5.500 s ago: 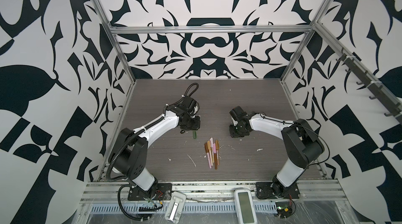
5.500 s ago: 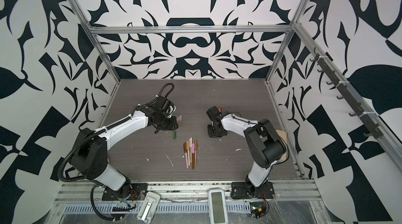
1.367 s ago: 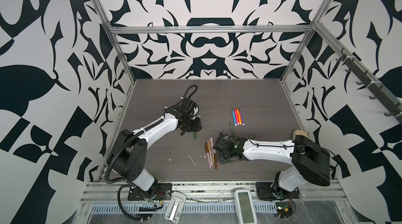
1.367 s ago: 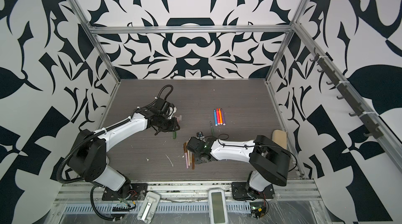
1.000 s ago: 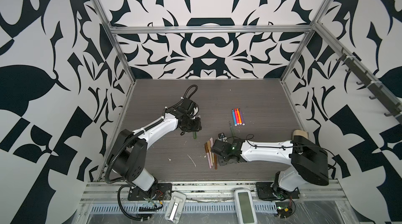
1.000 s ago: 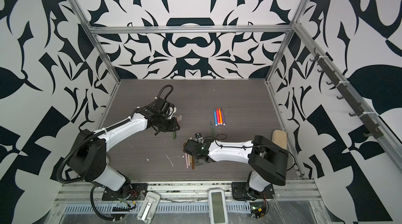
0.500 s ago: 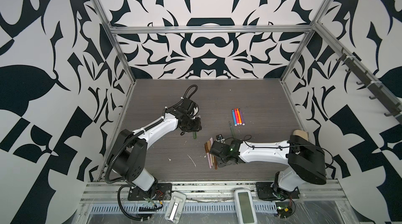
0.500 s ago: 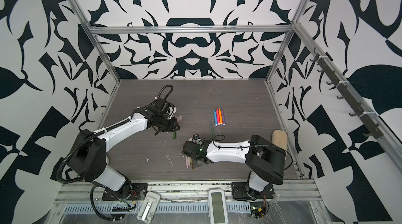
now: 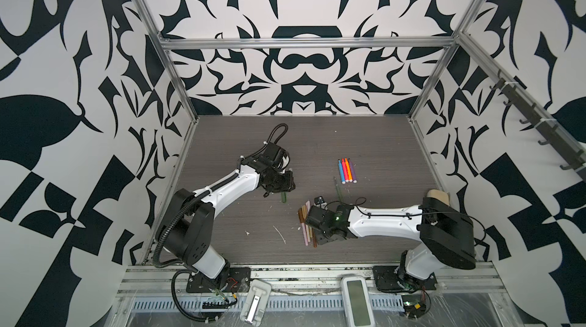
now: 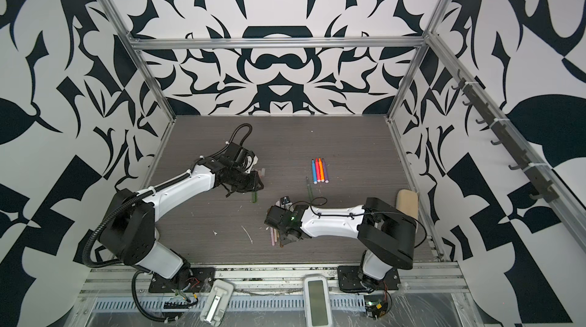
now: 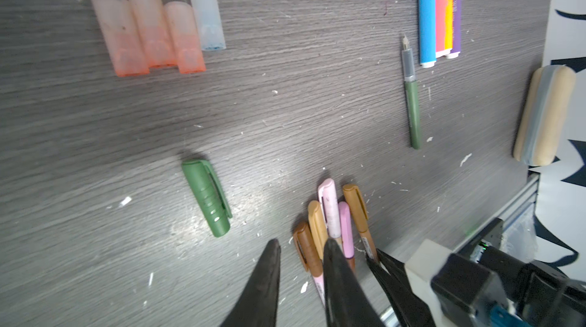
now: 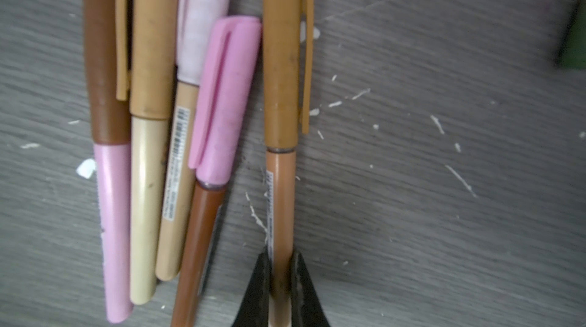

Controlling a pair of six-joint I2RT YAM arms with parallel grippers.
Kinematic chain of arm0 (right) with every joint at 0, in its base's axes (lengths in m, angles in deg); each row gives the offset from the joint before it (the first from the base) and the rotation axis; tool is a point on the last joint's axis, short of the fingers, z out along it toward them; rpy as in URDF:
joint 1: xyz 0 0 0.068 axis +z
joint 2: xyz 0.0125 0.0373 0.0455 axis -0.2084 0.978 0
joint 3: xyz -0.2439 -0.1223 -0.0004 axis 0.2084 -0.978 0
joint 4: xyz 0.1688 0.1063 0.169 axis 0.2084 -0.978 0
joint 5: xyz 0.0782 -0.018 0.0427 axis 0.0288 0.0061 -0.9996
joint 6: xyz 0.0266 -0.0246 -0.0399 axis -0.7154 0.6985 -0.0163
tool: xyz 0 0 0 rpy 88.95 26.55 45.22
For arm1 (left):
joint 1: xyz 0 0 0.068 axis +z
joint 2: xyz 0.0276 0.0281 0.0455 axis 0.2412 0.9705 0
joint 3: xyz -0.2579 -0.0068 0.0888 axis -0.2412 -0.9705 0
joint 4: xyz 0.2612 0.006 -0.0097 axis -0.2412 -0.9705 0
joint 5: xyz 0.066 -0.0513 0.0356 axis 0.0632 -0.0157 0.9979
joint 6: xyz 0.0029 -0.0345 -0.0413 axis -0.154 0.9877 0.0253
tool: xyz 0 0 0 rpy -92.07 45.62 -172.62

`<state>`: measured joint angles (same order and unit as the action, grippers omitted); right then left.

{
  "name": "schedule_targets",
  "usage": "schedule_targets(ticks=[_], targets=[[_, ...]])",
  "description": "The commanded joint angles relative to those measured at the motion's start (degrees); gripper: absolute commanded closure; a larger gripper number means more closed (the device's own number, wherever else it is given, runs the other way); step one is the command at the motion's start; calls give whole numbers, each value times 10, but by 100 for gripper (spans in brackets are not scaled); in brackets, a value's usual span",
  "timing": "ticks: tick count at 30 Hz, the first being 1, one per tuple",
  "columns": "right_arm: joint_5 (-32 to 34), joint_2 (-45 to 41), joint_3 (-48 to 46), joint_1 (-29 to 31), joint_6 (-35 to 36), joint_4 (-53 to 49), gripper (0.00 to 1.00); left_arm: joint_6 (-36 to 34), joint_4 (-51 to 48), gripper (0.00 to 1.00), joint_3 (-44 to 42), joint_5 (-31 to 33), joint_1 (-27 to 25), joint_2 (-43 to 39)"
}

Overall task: Open the pen caps
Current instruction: 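Grasp the brown-capped pen at the bundle edge with the right gripper, then lift the brown pen upright toward the left gripper while the left gripper approaches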

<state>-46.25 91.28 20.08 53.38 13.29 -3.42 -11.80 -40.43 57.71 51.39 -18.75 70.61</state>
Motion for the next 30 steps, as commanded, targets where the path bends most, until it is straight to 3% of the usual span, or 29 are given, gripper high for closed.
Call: schedule_targets(ticks=[1,7,12,20,30], targets=[[34,-33,12,-14,16,-44,92,29,29,72,-12,-35,-2,-18],[29,-103,-1,-52,44,-42,92,76,79,71,-27,-87,-2,-23],[-20,-165,-25,-67,66,2,94,110,113,70,-33,-132,-2,-23],[-62,-240,-64,-107,65,37,100,161,172,62,-51,-170,-8,-17],[-101,-266,-94,-136,50,85,100,226,249,62,-49,-186,-56,18]])
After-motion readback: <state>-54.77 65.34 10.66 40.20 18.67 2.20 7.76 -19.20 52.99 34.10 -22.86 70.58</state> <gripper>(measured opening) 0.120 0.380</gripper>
